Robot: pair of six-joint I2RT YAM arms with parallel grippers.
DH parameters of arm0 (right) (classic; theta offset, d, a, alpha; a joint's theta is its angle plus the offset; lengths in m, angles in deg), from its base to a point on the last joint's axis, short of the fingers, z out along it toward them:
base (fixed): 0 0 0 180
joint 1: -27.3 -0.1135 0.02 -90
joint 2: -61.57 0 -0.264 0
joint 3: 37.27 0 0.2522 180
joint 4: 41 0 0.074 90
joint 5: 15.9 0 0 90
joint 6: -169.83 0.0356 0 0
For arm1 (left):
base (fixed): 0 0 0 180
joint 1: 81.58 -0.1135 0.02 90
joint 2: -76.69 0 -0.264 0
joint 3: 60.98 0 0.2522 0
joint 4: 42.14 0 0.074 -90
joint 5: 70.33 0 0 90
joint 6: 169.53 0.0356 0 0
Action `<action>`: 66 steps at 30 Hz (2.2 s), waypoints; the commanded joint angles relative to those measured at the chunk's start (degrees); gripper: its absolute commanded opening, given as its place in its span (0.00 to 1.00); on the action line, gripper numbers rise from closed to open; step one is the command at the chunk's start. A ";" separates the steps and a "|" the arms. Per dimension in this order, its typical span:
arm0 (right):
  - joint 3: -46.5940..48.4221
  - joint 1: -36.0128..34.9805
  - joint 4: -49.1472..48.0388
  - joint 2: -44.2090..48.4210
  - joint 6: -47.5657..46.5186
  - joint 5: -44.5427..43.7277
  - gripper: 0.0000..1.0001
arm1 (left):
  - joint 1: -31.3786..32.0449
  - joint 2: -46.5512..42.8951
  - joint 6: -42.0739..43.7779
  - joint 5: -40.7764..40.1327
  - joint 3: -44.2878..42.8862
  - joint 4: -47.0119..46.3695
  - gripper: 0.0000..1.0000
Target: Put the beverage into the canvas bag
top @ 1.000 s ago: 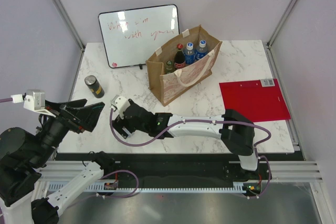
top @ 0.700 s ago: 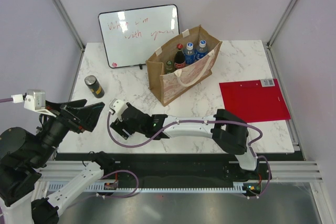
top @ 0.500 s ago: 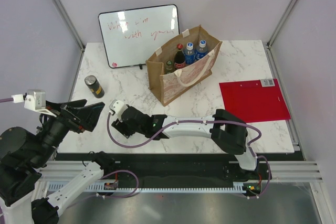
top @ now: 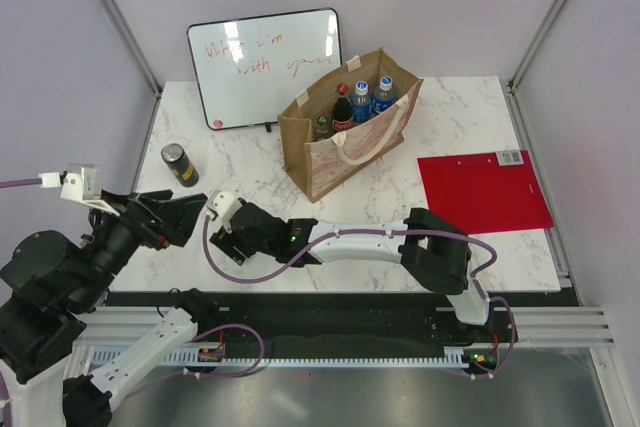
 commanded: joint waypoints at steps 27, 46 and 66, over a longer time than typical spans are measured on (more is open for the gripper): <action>-17.80 -0.31 -1.25 23.35 4.87 -15.16 0.22 | -0.16 5.15 -4.75 0.25 8.57 -4.96 0.96; -7.71 5.22 29.50 40.42 5.58 -16.49 0.13 | -2.00 28.61 5.53 4.45 17.46 -20.17 0.96; 33.93 21.56 41.56 21.89 -3.03 -10.60 0.00 | -5.52 27.57 12.13 8.77 25.28 -22.99 0.95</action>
